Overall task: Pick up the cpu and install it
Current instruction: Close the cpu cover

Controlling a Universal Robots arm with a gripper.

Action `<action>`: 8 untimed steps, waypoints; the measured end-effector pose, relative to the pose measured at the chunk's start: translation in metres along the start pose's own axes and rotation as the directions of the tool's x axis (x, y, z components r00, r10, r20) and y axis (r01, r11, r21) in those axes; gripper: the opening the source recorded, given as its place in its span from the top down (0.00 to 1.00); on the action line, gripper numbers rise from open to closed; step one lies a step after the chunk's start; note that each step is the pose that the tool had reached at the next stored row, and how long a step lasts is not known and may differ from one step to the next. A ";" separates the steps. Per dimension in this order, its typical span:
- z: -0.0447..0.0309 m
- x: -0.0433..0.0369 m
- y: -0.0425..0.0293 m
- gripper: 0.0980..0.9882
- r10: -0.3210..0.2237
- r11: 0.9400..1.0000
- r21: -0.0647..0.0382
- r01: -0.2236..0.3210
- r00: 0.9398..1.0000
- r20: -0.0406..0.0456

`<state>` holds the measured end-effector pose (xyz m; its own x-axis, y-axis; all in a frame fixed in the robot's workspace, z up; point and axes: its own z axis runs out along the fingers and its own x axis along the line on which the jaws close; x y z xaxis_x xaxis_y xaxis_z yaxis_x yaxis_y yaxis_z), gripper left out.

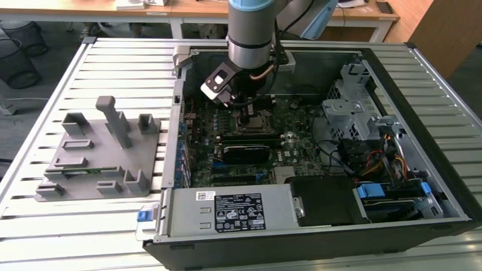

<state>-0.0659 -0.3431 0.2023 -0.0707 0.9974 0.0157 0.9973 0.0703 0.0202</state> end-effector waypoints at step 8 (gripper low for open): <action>0.0029 -0.0002 0.0028 0.99 0.000 1.000 0.000 0.000 1.000 0.000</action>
<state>-0.0630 -0.3431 0.1994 -0.0706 0.9974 0.0157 0.9973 0.0703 0.0202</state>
